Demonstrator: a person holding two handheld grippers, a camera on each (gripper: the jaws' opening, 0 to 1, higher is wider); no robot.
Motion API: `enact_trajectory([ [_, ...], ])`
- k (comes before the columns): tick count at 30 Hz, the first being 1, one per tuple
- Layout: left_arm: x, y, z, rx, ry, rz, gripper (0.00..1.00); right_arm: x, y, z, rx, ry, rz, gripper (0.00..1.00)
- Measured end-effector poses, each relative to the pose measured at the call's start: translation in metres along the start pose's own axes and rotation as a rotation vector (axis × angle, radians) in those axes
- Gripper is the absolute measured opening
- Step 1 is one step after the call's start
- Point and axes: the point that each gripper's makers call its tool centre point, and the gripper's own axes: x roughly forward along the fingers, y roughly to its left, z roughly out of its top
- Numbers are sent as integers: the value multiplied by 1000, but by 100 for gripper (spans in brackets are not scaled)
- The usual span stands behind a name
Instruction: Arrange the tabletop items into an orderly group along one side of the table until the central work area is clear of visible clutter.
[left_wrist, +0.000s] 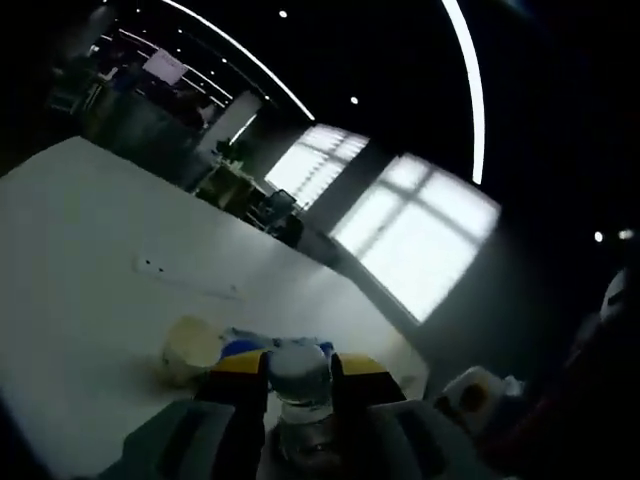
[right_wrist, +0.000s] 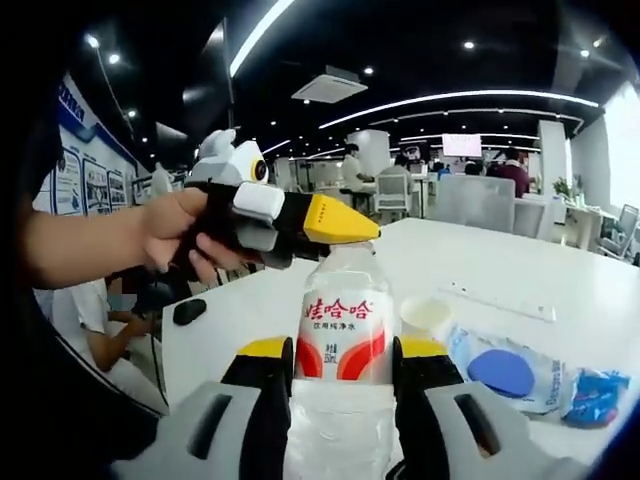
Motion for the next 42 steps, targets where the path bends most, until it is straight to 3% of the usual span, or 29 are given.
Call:
enact_trajectory([
  [7, -1, -5, -7, 156, 54, 63, 22, 9, -5, -20, -26, 71, -12, 33],
  [13, 5, -17, -13, 303, 51, 98, 21, 16, -9, -36, 30, 84, -22, 32],
  [15, 8, -22, -14, 312, 39, 83, 20, 18, -10, -40, 37, 90, -27, 32],
  [17, 12, -21, -19, 425, 65, 99, 20, 20, -11, -44, 41, 94, -36, 32],
  [20, 14, -23, -25, 481, 79, 95, 20, 21, -12, -50, 47, 99, -38, 32],
  [42, 9, -28, -62, 594, 68, 49, 21, 20, -3, -84, 26, 171, -24, 31],
])
